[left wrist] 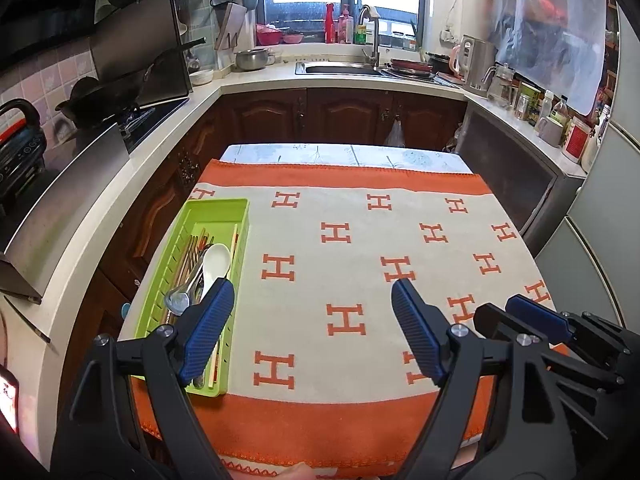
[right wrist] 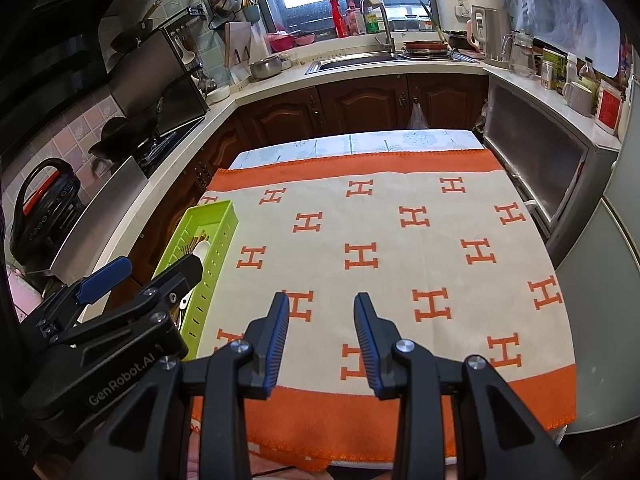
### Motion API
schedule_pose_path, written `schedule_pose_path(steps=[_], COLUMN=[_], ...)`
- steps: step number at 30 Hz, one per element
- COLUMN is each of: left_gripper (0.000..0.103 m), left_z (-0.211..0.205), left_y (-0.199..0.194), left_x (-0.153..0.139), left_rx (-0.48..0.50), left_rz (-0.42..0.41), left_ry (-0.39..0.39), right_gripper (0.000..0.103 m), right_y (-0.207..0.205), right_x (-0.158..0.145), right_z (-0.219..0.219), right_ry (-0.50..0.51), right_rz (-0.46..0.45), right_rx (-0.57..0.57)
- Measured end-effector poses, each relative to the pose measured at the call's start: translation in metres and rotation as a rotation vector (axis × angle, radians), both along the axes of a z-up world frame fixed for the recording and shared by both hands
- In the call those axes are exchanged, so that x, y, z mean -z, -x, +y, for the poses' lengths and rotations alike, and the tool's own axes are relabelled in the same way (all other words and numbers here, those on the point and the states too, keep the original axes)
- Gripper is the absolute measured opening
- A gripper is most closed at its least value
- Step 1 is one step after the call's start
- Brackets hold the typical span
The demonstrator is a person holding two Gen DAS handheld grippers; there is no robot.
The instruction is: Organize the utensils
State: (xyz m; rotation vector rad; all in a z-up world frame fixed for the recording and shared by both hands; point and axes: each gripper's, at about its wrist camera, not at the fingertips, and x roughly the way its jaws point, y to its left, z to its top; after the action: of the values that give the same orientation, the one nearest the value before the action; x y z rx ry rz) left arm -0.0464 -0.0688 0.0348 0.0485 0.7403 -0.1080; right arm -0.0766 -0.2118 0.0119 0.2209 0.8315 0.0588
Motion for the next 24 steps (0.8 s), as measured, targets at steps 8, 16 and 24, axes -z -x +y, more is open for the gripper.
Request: schedule_pose_path(steps=[8, 16, 24], left_gripper=[0.079, 0.079, 0.079], left_z=[0.0002, 0.0001, 0.0051], left_y=[0.001, 0.0006, 0.0027], left_x=[0.001, 0.0007, 0.0033], left_rx=[-0.002, 0.0, -0.005], left_rz=[0.0, 0.0, 0.001], left_ry=[-0.005, -0.006, -0.007], right_gripper=[0.034, 0.034, 0.034], right_y=[-0.0003, 0.0001, 0.0041], right_x=[0.0003, 0.0005, -0.0003], right_z=[-0.0005, -0.0013, -0.0014], right_ry=[-0.001, -0.001, -0.004], right_rz=[0.0, -0.001, -0.005], right_rx=[-0.001, -0.001, -0.003])
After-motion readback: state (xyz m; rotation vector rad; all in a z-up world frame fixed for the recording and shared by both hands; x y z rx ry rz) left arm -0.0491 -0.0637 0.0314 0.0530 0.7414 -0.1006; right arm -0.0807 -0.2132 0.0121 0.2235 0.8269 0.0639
